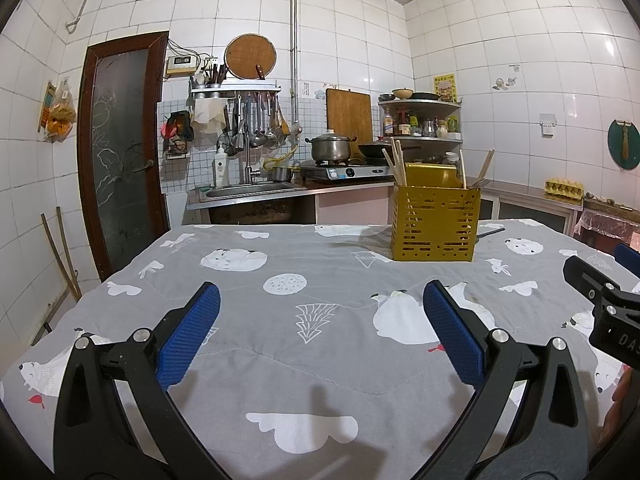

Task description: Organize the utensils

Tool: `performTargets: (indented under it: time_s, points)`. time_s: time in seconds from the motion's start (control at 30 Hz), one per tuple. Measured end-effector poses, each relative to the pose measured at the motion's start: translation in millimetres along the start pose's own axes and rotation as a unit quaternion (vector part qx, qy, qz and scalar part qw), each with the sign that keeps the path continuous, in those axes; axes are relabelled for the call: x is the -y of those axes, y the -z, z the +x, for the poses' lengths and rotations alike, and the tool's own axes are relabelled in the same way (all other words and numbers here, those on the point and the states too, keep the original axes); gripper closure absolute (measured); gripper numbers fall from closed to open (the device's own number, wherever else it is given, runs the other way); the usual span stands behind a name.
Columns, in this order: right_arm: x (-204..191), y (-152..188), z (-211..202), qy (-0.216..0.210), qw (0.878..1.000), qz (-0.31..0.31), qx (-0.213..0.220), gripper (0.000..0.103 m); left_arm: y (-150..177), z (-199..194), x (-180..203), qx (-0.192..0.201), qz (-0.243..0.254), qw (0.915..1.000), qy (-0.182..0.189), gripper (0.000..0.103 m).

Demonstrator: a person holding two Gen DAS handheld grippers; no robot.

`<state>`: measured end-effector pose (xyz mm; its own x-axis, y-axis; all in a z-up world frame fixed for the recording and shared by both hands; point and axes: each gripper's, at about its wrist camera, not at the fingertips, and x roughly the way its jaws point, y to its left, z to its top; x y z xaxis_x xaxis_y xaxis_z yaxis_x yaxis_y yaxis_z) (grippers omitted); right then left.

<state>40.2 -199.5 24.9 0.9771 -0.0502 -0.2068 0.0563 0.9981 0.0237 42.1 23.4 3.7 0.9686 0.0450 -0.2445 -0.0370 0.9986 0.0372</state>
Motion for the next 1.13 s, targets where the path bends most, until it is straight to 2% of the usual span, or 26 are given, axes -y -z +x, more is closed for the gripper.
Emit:
performTargets:
  time_s: [1.13]
  points:
    - [-0.1, 0.0, 0.0, 0.0, 1.0, 0.0, 0.0, 0.004, -2.0, -4.6, 7.4, 0.011, 0.005, 0.9999, -0.002, 0.005]
